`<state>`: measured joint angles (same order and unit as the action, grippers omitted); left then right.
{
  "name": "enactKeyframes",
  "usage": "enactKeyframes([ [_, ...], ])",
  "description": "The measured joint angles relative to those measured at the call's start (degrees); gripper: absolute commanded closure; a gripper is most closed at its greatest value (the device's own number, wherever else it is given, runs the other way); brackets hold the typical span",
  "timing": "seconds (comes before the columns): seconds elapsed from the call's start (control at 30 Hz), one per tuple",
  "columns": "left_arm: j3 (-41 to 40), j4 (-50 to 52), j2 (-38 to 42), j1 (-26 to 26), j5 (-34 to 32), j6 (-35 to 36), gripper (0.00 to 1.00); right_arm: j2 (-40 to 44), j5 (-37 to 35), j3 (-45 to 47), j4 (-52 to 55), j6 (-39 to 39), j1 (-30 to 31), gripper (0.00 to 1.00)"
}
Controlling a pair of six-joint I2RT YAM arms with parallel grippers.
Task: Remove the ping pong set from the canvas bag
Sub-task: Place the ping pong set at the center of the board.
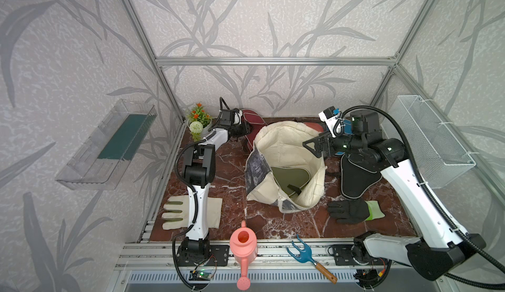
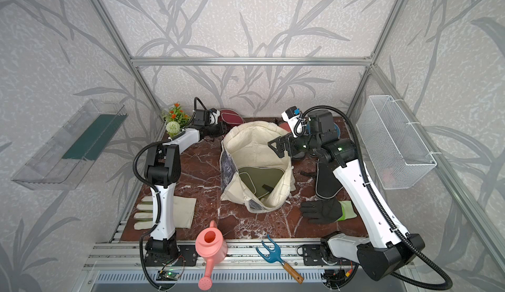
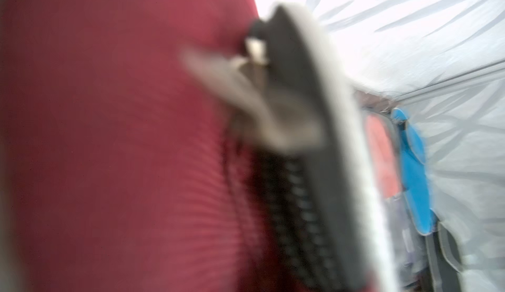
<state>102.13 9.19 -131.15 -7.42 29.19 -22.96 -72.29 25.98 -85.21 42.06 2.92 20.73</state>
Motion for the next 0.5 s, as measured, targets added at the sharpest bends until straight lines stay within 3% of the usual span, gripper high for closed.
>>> enactKeyframes([
  [0.3,3.76,12.35,0.39,-0.04,-4.52,5.68,0.19,0.0,-0.02,0.0,0.0,-0.24,0.0,0.01],
  [0.33,3.8,13.53,0.83,-0.04,-5.09,6.34,0.15,0.0,-0.02,0.0,0.0,-0.35,0.0,0.01],
  [0.37,3.8,14.71,1.38,-0.04,-5.6,6.95,0.01,0.0,-0.02,0.0,0.02,-0.5,0.0,0.01],
  [0.5,3.87,19.76,5.18,-0.07,-7.93,9.62,0.01,0.0,-0.11,-0.13,0.31,-1.2,0.0,0.01],
])
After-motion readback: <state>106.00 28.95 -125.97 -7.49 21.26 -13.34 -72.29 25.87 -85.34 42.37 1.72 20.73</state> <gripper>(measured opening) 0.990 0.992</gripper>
